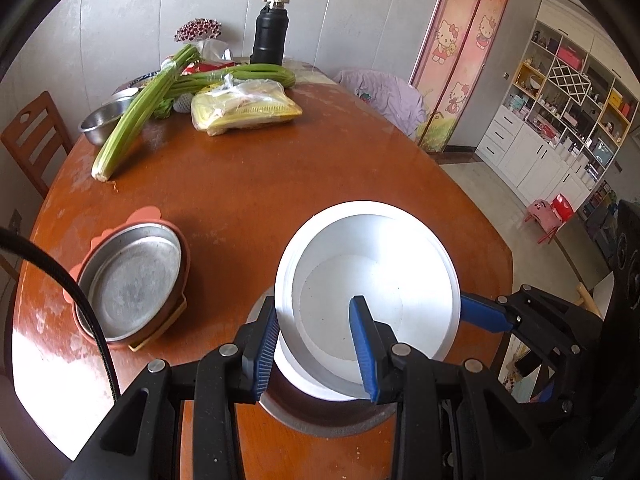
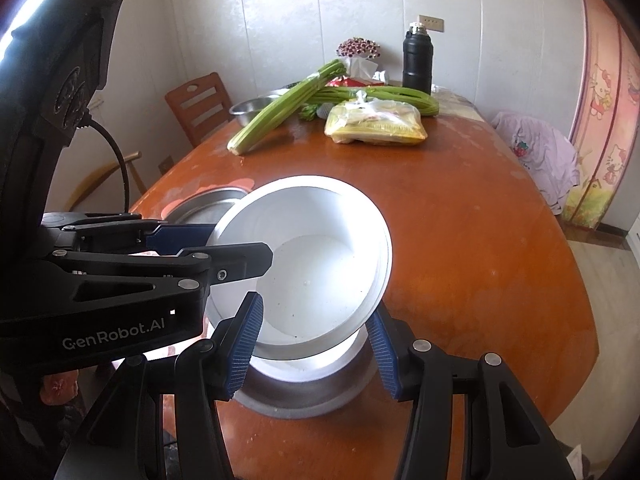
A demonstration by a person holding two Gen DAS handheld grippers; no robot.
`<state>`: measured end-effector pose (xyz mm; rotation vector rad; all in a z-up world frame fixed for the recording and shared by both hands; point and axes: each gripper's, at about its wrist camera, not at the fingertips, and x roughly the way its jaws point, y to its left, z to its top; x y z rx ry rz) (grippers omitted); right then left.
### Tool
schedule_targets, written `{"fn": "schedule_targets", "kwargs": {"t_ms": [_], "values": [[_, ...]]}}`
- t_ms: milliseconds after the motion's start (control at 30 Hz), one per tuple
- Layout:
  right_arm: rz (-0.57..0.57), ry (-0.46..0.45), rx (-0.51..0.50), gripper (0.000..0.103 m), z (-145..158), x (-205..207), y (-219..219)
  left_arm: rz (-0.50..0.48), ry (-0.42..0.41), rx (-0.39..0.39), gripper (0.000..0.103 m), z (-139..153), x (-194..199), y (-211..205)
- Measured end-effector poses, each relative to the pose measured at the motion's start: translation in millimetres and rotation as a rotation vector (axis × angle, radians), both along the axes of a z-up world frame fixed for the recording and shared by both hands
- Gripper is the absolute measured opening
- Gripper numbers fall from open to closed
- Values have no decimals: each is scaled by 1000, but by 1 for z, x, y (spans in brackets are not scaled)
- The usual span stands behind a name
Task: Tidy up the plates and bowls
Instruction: 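Lower the noodle bowl into the large white bowl with the left gripper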
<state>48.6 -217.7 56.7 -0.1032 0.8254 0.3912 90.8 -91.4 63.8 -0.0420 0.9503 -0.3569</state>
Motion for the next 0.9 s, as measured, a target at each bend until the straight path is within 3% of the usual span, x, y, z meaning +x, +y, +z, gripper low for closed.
{"fn": "schedule_targets", "kwargs": {"t_ms": [300, 900], "values": [[2, 42, -4, 55, -18, 0, 0, 0, 41, 16, 35, -21, 1, 0], [8, 70, -33, 55, -31, 0, 0, -4, 71, 30, 35, -34, 3, -1]]}}
